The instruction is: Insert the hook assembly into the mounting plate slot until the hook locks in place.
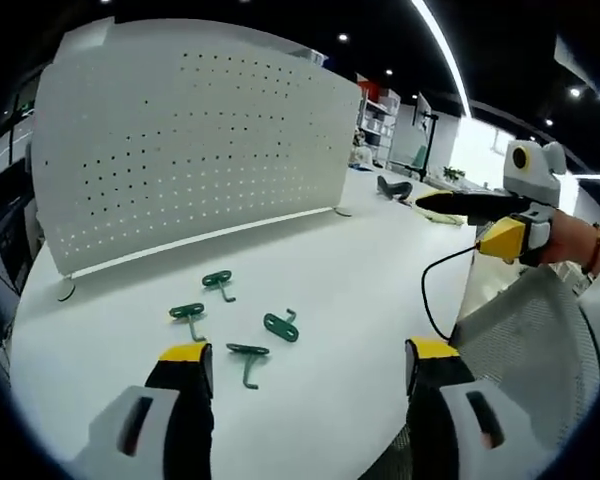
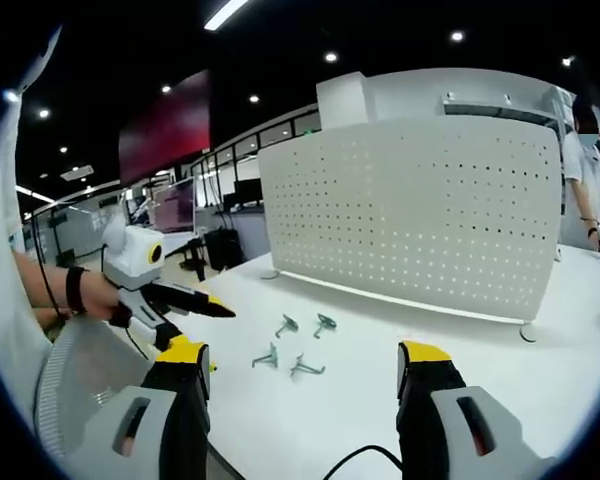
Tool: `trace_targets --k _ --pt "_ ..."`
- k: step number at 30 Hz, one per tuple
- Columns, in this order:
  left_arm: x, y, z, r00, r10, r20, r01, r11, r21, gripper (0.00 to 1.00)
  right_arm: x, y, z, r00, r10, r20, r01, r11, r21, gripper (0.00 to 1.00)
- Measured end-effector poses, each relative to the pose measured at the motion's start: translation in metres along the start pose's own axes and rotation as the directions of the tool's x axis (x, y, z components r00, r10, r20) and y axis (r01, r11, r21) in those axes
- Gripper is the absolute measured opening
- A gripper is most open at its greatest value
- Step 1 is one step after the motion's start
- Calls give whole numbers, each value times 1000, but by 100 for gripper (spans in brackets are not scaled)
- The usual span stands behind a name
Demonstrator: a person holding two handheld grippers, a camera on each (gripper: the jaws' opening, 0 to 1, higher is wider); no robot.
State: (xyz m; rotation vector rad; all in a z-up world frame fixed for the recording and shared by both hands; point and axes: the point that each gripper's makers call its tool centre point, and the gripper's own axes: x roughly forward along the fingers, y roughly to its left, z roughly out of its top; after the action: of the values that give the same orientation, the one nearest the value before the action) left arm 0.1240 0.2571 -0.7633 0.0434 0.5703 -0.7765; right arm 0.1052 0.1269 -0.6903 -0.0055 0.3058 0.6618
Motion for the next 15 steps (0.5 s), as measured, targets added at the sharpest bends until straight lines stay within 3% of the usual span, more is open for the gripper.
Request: trace_targets --k 6,15 --pt "8 -2 -8 999 -7 -48 5 1000 -28 77 0 0 0 1000 -3 -5 3 1000 1 78" --pt "21 -3 -10 998 -12 -59 8 998 -63 69 0 1 -1 1000 1 -12 -1 1000 -8 78"
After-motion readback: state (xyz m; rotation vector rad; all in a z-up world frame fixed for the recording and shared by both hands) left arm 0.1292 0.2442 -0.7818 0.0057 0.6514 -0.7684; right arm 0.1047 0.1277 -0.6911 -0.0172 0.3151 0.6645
